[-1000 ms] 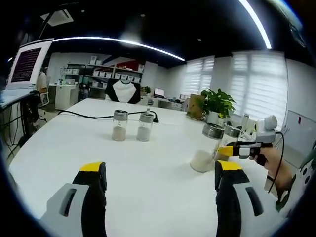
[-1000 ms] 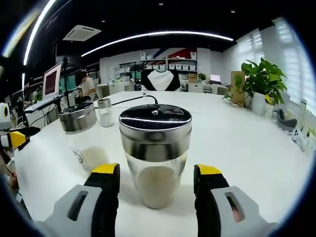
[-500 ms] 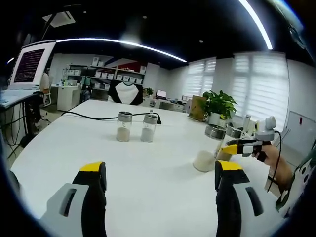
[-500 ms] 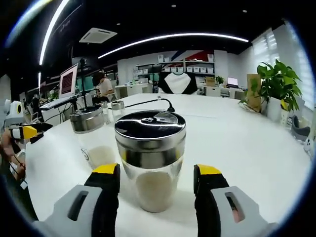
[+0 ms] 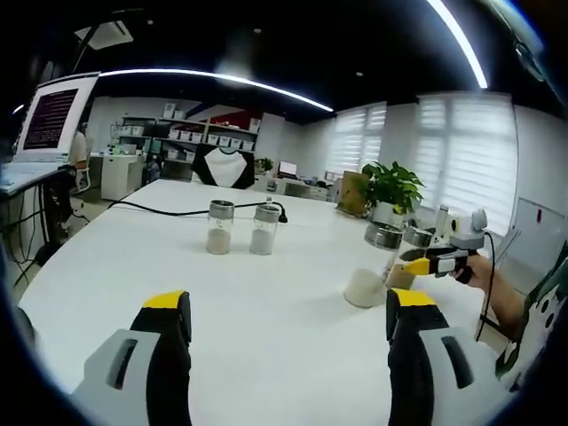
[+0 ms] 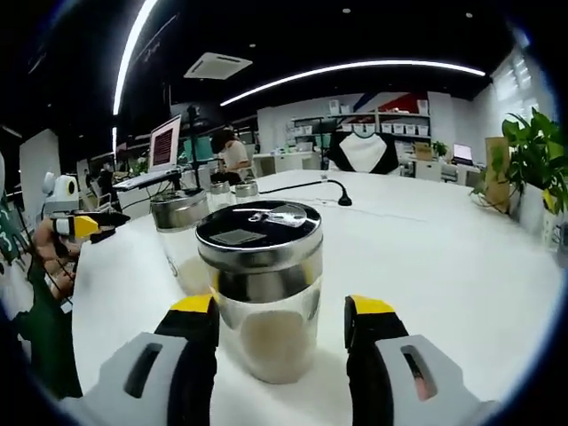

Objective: Rotate the seasoning bottle until the label or dispensing opening points toward the visible target arrow and the bottle remains upright within the marked orientation range

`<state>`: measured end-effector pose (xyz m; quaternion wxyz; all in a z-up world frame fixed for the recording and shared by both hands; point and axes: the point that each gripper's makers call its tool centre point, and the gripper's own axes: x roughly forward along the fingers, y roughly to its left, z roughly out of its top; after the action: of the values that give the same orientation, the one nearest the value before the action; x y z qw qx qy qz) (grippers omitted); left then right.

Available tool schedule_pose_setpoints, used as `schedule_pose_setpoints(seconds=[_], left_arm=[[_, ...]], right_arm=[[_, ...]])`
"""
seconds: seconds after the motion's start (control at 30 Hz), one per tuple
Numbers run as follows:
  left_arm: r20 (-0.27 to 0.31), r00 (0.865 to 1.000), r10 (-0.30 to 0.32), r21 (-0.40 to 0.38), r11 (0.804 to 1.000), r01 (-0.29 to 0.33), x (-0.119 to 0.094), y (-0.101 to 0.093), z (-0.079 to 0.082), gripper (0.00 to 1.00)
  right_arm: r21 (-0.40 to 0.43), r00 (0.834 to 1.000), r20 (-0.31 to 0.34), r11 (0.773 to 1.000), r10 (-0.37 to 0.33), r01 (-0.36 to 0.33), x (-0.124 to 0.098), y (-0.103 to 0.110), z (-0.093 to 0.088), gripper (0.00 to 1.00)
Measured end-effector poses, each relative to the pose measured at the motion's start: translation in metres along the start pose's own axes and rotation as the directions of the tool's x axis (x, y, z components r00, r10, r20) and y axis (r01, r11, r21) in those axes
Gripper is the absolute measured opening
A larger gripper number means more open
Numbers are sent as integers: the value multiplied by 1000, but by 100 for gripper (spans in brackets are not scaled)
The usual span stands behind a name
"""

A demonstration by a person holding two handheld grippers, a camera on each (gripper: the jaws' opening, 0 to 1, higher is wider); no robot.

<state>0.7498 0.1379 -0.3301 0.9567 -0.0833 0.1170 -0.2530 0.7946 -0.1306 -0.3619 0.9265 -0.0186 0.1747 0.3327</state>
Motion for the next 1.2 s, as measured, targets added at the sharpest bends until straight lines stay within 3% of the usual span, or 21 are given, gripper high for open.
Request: schedule_pose_setpoints(seconds=[0.13,0.6,1.2], left_arm=[[-3,1000,2,2,1000,-2,-1,0,-1,96],[-7,1000,12,7,1000,-12,-3,2,-1,96],[-2,1000,25,7,1000,-25,-5,6,-1,95]], right_arm=[[15,999,3,998,53,-53,2,4,0,53],[13,993,-28,993,116,-115,9,8,-2,46],[-55,992,-65,992,108,-112,10,8,-5,43]])
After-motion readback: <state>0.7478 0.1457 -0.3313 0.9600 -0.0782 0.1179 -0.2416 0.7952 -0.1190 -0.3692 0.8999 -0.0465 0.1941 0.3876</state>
